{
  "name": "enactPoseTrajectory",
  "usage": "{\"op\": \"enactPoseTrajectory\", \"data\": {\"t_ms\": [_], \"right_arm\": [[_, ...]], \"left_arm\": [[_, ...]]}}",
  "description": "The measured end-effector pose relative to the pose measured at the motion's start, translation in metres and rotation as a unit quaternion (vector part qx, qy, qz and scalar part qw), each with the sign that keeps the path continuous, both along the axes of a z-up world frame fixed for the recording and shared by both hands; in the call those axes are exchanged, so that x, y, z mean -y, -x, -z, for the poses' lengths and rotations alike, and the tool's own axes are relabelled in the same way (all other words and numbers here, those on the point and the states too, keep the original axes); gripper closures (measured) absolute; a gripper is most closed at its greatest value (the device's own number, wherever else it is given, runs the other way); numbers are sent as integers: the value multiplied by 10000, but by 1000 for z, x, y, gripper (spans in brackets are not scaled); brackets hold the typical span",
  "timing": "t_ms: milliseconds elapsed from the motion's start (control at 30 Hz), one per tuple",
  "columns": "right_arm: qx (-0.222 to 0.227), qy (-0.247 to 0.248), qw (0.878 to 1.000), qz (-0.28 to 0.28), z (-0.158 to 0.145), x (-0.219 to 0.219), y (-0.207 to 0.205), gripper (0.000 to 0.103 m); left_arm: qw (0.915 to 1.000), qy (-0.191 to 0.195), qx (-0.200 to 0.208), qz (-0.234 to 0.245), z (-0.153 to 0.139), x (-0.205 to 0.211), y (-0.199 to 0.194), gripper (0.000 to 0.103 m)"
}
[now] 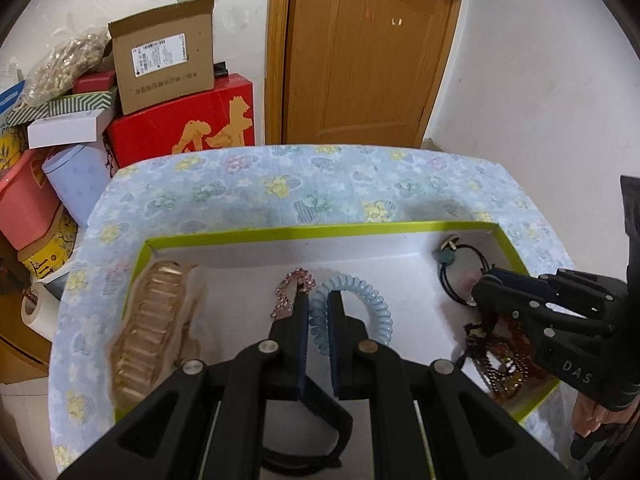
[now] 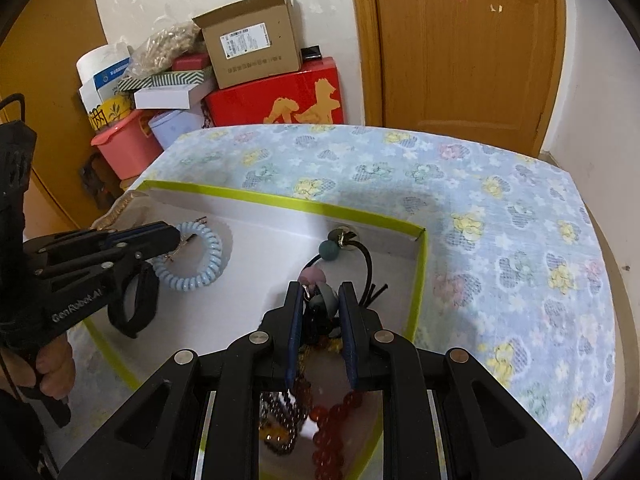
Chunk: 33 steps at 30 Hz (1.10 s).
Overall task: Organize jewelry
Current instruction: 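Carry both hair ties into the tray and open both tools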
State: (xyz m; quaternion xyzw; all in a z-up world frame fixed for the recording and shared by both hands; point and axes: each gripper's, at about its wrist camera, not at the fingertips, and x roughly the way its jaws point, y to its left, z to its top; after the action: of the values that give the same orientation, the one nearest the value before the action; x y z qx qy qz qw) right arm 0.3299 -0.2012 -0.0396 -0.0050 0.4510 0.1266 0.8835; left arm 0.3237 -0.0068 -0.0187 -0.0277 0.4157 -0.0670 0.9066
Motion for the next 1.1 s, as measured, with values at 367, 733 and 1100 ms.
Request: {"op": "enactPoseTrajectory", "data": {"t_ms": [367,733,1100], "right_arm": [[-64,55,10000,18,3,-2,-4,81],[43,4,10000,-22,-9,-4,12,71],[275,-206,9994,25,-43,0,72,71]], "left_arm": [[9998,-167,-17,115,5,6,-5,93],[9999,-156,-9,72,-5,4,3,78],[9997,-38,238,86,-34,4,64,78]]}}
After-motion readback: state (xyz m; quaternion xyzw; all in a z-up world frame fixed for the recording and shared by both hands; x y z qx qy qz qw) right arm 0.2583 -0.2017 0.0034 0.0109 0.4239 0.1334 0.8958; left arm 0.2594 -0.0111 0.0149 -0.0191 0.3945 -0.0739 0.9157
